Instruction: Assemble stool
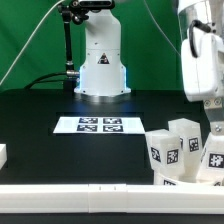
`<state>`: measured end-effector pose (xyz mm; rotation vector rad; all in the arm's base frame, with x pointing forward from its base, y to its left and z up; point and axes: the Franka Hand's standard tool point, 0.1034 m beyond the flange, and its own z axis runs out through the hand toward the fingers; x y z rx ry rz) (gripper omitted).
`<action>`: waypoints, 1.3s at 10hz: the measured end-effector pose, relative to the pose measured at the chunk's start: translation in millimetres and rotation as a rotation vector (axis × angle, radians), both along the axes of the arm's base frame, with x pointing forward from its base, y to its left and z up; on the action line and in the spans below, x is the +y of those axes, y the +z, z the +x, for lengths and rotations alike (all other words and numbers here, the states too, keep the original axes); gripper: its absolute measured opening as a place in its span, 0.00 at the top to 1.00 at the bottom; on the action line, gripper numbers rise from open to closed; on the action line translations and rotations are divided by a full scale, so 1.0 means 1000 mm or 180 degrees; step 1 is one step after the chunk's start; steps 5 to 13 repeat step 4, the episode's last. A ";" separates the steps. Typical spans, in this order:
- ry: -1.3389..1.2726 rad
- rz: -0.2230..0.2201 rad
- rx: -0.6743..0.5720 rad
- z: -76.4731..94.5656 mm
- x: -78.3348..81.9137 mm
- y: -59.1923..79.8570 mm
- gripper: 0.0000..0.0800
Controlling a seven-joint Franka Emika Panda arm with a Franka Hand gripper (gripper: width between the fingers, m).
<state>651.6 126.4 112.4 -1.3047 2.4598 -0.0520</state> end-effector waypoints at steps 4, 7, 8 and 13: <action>0.0002 0.0001 0.0005 -0.001 0.000 0.000 0.19; 0.0002 0.0001 0.0005 -0.001 0.000 0.000 0.19; 0.0002 0.0001 0.0005 -0.001 0.000 0.000 0.19; 0.0002 0.0001 0.0005 -0.001 0.000 0.000 0.19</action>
Offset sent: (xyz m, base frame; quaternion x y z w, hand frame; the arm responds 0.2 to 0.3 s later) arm 0.0000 0.0000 0.0000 0.0000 0.0000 0.0000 1.0000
